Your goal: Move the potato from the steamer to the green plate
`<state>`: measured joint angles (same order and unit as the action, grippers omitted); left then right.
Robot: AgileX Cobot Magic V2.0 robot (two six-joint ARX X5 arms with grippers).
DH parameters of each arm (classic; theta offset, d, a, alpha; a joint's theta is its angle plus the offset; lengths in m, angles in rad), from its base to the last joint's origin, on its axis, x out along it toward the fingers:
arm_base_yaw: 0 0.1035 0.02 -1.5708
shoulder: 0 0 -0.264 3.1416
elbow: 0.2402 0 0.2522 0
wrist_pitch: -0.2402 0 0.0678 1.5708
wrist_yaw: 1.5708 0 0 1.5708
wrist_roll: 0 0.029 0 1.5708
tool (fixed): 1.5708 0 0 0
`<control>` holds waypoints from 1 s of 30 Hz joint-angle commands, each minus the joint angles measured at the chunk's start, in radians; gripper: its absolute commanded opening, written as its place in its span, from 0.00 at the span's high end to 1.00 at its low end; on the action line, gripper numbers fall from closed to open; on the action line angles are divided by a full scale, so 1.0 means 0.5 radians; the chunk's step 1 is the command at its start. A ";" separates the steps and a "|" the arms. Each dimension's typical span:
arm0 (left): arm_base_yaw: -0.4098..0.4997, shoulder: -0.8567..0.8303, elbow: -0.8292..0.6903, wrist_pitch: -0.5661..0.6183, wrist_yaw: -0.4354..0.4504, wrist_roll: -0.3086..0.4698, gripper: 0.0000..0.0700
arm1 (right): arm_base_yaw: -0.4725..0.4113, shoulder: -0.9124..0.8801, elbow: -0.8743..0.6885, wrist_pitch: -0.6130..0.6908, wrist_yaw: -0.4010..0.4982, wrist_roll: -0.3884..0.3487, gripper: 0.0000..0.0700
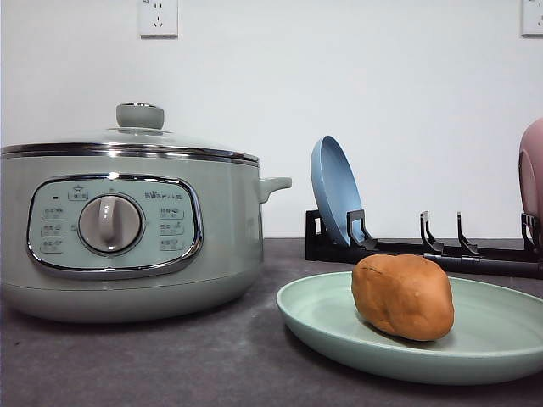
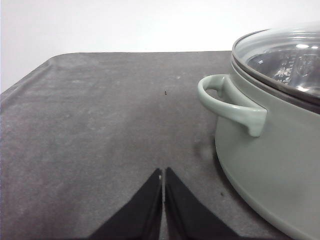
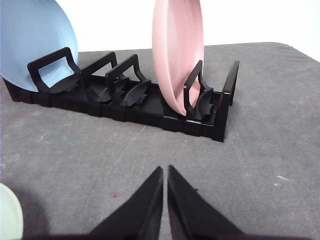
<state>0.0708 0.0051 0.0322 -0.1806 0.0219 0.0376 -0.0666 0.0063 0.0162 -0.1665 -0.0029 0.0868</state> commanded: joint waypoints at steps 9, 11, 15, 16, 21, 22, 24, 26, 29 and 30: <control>0.000 -0.004 -0.040 -0.013 -0.008 -0.010 1.00 | -0.003 -0.005 -0.008 0.023 0.005 0.027 1.00; 0.000 -0.004 -0.040 -0.013 -0.008 -0.010 1.00 | -0.003 -0.005 -0.008 0.023 0.005 0.027 1.00; 0.000 -0.004 -0.040 -0.013 -0.008 -0.010 1.00 | -0.003 -0.005 -0.008 0.023 0.005 0.027 1.00; 0.000 -0.004 -0.040 -0.013 -0.008 -0.010 1.00 | -0.003 -0.005 -0.008 0.023 0.005 0.027 1.00; 0.000 -0.004 -0.040 -0.013 -0.008 -0.010 1.00 | -0.003 -0.005 -0.008 0.023 0.005 0.027 1.00; 0.000 -0.004 -0.040 -0.013 -0.008 -0.010 1.00 | -0.003 -0.005 -0.008 0.023 0.005 0.027 1.00; 0.000 -0.004 -0.040 -0.013 -0.008 -0.010 1.00 | -0.003 -0.005 -0.008 0.023 0.005 0.027 1.00; 0.000 -0.004 -0.040 -0.013 -0.008 -0.010 1.00 | -0.003 -0.005 -0.008 0.023 0.005 0.027 1.00; 0.000 -0.004 -0.040 -0.013 -0.008 -0.010 1.00 | -0.003 -0.005 -0.008 0.023 0.005 0.027 1.00; 0.000 -0.004 -0.040 -0.013 -0.008 -0.010 1.00 | -0.003 -0.005 -0.008 0.023 0.005 0.027 1.00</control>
<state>0.0708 0.0051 0.0322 -0.1806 0.0219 0.0376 -0.0666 0.0063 0.0162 -0.1665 -0.0029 0.0864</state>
